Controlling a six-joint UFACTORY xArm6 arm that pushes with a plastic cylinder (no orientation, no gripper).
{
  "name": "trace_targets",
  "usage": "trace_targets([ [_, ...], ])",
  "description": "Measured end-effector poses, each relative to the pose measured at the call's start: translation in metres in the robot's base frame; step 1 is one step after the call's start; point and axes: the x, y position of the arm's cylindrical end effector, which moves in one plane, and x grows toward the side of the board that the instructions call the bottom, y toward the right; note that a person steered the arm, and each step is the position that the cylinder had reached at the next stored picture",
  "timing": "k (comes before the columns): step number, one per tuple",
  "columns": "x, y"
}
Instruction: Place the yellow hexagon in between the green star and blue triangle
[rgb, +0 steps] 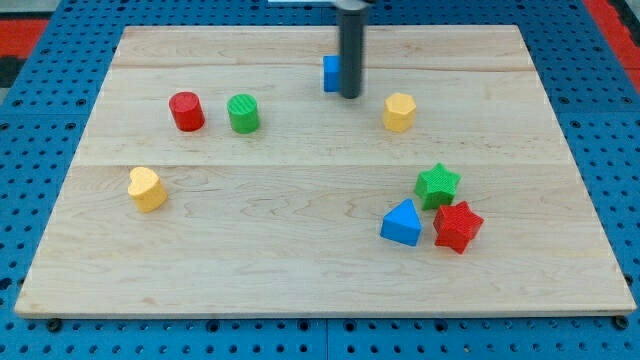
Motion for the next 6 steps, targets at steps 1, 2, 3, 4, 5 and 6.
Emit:
trace_targets([
  [1,0.024,0.082],
  [2,0.068,0.066],
  [3,0.015,0.065],
  [4,-0.01,0.044],
  [5,0.043,0.032],
  [6,0.072,0.029],
])
